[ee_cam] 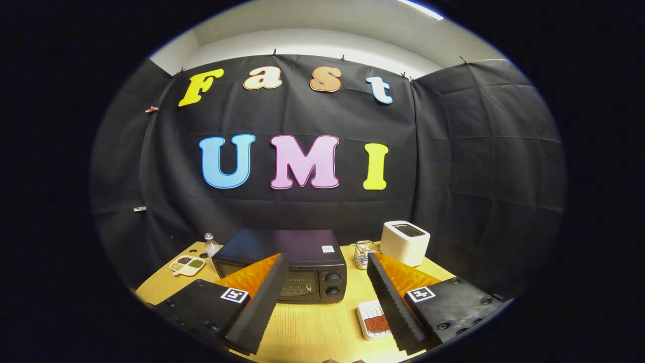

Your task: Open the toaster oven, put the food inside, and close the toaster oven door.

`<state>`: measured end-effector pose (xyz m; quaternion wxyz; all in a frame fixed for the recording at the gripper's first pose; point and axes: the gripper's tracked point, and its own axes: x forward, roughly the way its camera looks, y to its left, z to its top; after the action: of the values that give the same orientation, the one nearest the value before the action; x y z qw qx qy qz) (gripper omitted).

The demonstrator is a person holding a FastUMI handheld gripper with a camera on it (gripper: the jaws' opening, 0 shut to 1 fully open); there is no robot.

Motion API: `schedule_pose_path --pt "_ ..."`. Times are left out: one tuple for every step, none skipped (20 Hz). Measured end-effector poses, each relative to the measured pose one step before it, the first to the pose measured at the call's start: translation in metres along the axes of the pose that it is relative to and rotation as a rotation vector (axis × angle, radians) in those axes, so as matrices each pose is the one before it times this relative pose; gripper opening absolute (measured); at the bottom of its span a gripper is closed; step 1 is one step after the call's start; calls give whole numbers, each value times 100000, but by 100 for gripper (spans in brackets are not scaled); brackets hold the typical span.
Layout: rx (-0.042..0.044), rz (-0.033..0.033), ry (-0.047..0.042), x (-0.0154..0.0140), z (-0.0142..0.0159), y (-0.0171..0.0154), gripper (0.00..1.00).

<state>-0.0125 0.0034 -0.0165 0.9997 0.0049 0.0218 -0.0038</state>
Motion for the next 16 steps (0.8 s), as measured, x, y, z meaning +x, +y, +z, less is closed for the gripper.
schedule_pose_path --pt "-77 -17 -43 -19 -21 87 98" --pt "-153 -88 72 -28 32 79 97" --pt "-161 126 27 2 10 151 98" --pt "-286 204 119 -60 -47 156 98" --pt "-404 163 185 25 -56 148 98" --pt "-263 246 43 -10 -61 131 98" --pt "-181 162 -13 -9 -7 185 98" --pt "-94 164 94 -7 -127 192 98" --pt "15 199 273 66 -85 266 98" --pt "112 314 384 97 -174 246 97" --pt "78 337 303 72 -76 252 97" --pt "-143 336 298 -11 -91 258 98" --pt "-325 367 230 112 -59 307 98" --pt "-464 435 93 146 -114 219 98" --pt "-466 432 349 130 -80 317 98" --pt "-318 529 456 85 -102 337 98"
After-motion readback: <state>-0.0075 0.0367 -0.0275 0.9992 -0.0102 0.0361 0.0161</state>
